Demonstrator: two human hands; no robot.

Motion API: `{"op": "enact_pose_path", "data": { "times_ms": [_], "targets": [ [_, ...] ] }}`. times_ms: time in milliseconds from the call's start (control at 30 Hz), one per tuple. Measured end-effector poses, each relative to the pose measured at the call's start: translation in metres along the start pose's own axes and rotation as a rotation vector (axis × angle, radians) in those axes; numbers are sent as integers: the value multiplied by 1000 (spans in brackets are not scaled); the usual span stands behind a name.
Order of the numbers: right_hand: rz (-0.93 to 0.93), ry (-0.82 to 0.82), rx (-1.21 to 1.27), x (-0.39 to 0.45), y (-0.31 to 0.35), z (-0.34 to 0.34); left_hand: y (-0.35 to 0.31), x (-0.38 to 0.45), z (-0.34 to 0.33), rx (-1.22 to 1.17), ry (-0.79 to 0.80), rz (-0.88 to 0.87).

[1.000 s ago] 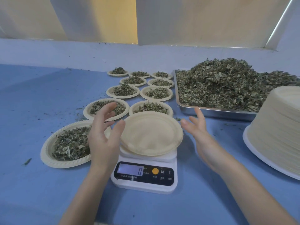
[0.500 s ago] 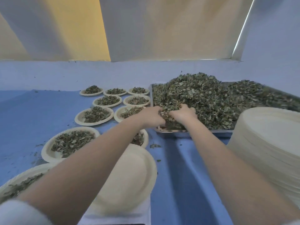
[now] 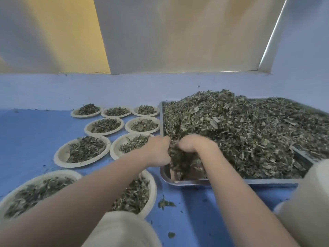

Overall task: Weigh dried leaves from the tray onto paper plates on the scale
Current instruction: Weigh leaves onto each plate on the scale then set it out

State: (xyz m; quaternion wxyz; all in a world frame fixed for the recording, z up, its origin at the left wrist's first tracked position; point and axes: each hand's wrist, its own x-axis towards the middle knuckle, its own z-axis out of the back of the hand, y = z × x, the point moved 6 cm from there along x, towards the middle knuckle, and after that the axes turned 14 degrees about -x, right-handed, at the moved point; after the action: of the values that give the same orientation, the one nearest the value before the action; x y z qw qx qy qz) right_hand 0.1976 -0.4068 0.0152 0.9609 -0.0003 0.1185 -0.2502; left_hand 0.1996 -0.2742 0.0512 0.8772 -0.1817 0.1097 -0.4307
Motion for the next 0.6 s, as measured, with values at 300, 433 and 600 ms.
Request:
{"op": "enact_pose_path", "data": {
  "times_ms": [300, 433, 600],
  "targets": [
    [103, 74, -13, -35, 1, 5, -15, 12, -26, 260, 142, -85],
    [26, 248, 9, -57, -24, 7, -25, 15, -30, 508, 116, -84],
    [110, 218, 201, -59, -3, -16, -40, 22, -43, 343, 215, 14]
  ]
}}
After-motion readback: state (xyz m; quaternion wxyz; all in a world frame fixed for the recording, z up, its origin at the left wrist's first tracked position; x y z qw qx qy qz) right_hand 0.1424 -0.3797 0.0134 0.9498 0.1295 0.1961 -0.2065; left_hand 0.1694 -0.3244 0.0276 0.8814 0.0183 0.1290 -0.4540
